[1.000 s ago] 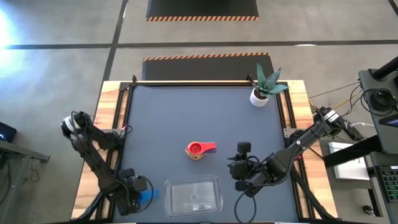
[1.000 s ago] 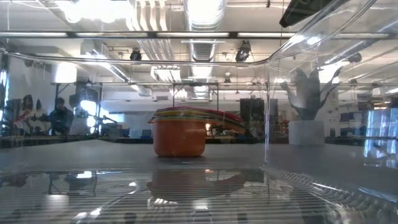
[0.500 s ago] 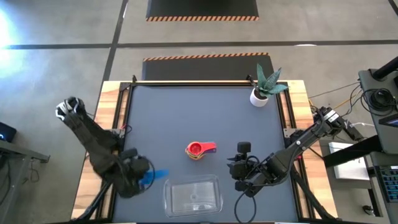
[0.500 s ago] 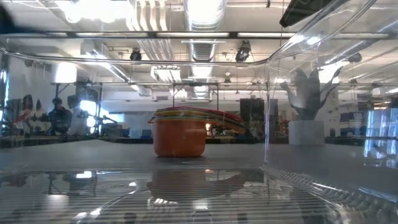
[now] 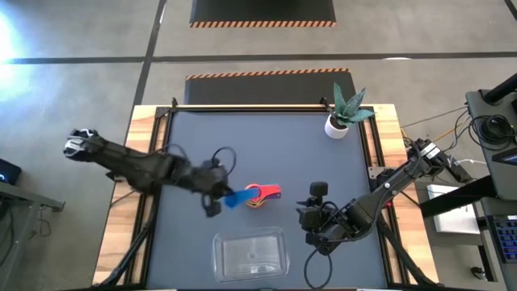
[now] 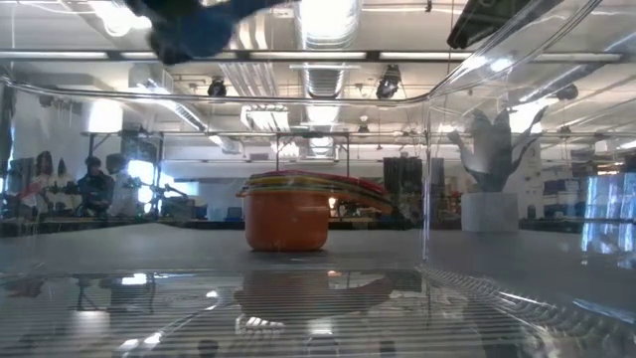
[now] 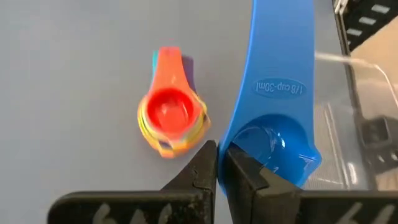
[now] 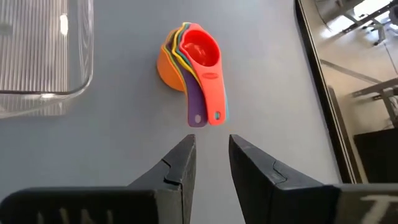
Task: Nest measuring cups in basket
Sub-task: Stack the blue measuring cup on top of the red measuring cup
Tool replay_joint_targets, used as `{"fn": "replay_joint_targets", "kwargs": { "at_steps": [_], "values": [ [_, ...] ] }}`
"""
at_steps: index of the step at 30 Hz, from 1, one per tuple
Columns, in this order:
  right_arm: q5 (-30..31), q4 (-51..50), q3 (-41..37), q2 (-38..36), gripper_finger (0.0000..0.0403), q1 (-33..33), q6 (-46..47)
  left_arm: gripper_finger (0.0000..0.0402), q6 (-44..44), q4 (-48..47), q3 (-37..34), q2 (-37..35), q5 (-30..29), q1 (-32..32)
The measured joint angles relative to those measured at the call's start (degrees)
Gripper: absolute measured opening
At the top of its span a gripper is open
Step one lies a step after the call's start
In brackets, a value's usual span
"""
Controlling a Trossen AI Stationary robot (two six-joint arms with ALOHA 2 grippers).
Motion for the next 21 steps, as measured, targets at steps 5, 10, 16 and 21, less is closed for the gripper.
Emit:
{"fn": "replay_joint_targets", "kwargs": {
  "at_steps": [5, 10, 16, 21],
  "values": [
    [0.0, -0.1, 0.0, 0.0, 0.0086, 0.0, 0.1, 0.0, 7.3, 8.1, 0.0, 4.7, 7.2, 7.3],
    [0.0, -0.1, 0.0, 0.0, 0.008, 0.0, 0.1, 0.0, 9.8, 11.5, -0.1, 11.0, 11.1, 11.1],
    [-0.1, -0.1, 0.0, 0.0, 0.0082, 0.0, 0.1, 0.0, 10.4, 14.7, -0.1, 18.2, 13.8, 13.1],
    [-0.2, -0.1, 0.0, 0.0, 0.0078, 0.0, 0.3, 0.0, 10.8, 16.3, -0.1, 21.4, 14.8, 14.5]
  ]
}}
